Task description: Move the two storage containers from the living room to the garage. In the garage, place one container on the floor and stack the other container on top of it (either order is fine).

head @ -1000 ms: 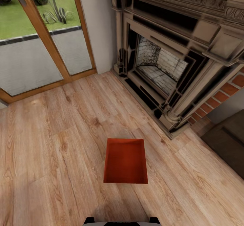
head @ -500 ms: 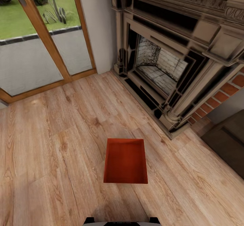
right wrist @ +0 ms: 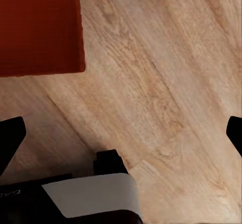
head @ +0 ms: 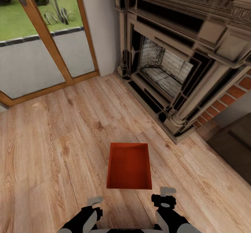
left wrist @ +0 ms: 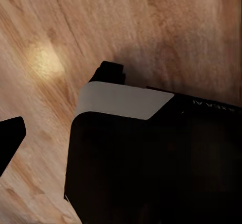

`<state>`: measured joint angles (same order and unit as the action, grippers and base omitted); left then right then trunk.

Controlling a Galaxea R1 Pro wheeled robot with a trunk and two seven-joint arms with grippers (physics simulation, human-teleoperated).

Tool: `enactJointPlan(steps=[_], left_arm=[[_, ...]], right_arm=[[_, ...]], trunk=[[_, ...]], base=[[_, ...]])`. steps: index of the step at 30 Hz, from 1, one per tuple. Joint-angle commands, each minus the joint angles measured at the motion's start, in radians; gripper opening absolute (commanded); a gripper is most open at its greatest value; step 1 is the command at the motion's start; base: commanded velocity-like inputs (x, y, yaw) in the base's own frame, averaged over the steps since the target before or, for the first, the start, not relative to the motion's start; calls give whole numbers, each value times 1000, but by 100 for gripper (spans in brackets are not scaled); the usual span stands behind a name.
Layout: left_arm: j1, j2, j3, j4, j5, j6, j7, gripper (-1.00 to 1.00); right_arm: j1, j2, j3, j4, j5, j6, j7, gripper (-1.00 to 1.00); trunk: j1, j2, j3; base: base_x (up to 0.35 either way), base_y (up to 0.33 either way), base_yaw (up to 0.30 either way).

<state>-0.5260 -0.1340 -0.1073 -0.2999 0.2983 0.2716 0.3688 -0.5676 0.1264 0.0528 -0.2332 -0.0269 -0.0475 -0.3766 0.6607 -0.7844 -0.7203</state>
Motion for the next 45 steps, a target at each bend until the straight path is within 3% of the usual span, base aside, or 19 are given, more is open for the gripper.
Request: enactJointPlan(steps=[1, 2, 7, 18, 28, 45], left_arm=[[-1, -1, -10, 5, 6, -5, 8, 100], [-1, -6, -13, 20, -1, -74, 10, 100], [-2, -7, -11, 19, -3, -109, 7, 100], [-2, -9, -10, 21, -6, -168, 8, 100], [-2, -8, -8, 22, 5, -175, 13, 100], [-2, -6, -8, 21, 4, -175, 12, 100]], right_arm=[[-1, 5, 5, 9, -2, -8, -2, 100], [-1, 19, 5, 38, 1, -69, 5, 100], [-1, 22, 7, 47, 4, -119, 8, 100], [-1, 22, 7, 48, 4, -125, 8, 100], [-1, 22, 7, 49, 7, -127, 8, 100], [-1, 24, 7, 49, 11, -130, 9, 100]], trunk=[[0, -1, -1], [0, -1, -1], [0, -1, -1], [0, -1, -1], [0, -1, -1], [65, -120, -54]], base=[[0, 0, 0], [0, 0, 0], [0, 0, 0], [0, 0, 0], [0, 0, 0], [0, 0, 0]])
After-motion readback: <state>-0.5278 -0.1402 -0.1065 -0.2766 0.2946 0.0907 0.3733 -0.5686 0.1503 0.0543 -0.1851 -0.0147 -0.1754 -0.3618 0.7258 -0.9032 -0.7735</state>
